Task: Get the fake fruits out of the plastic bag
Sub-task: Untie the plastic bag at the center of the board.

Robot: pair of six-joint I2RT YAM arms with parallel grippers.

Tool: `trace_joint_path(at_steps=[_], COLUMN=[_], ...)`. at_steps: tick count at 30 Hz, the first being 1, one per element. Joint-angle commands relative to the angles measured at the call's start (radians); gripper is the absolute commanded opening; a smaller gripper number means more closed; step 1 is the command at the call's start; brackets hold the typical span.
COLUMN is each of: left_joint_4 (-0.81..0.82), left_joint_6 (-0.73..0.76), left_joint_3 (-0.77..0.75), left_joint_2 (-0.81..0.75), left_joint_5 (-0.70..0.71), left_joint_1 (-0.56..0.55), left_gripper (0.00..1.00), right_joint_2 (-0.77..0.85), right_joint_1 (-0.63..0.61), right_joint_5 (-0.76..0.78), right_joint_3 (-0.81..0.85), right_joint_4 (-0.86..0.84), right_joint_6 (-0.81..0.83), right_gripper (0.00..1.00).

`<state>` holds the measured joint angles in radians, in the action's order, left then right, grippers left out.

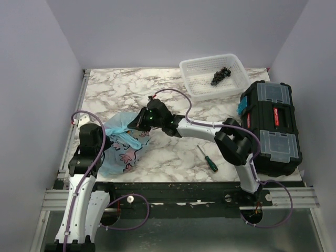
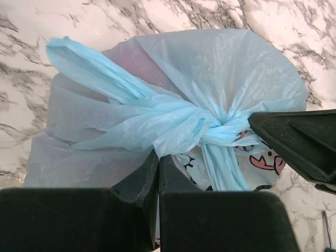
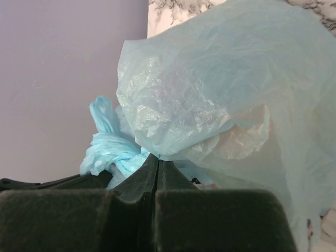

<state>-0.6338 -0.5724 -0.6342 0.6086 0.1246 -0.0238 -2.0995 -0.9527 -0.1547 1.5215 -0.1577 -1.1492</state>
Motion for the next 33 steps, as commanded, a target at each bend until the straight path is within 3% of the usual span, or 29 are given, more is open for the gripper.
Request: trace_joint_path(at_steps=[1, 9, 23, 27, 30, 33], left_joint_4=[-0.048, -0.038, 0.015, -0.008, 0.006, 0.014], left_joint_6=[-0.025, -0.019, 0.063, 0.098, 0.135, 0.134], left_joint_3=[-0.041, -0.035, -0.054, -0.092, -0.076, -0.056], left_joint_2=[-0.040, -0.033, -0.021, 0.008, 0.011, 0.011], left_joint_5=[0.124, 0.108, -0.153, -0.153, -0.134, -0.109], left_joint_1=[-0.001, -0.001, -0.001, -0.001, -0.001, -0.001], left_gripper=[0.00, 0.00, 0.00, 0.00, 0.00, 0.00], right_joint_2=[0.024, 0.050, 0.223, 0.194, 0.156, 0.121], right_joint_1=[0.054, 0.098, 0.068, 0.023, -0.027, -0.041], right_joint_5=[-0.035, -0.114, -0.163, -0.197, -0.182, -0.164], right_joint_3=[-0.024, -0.048, -0.184, -0.154, -0.107, -0.055], right_joint_4=[-0.018, -0.046, -0.125, -0.136, -0.116, -0.059], right_joint_6=[0.003, 0.097, 0.190, 0.168, 0.218, 0.245], right_gripper=[0.01, 0.04, 0.44, 0.51, 0.61, 0.62])
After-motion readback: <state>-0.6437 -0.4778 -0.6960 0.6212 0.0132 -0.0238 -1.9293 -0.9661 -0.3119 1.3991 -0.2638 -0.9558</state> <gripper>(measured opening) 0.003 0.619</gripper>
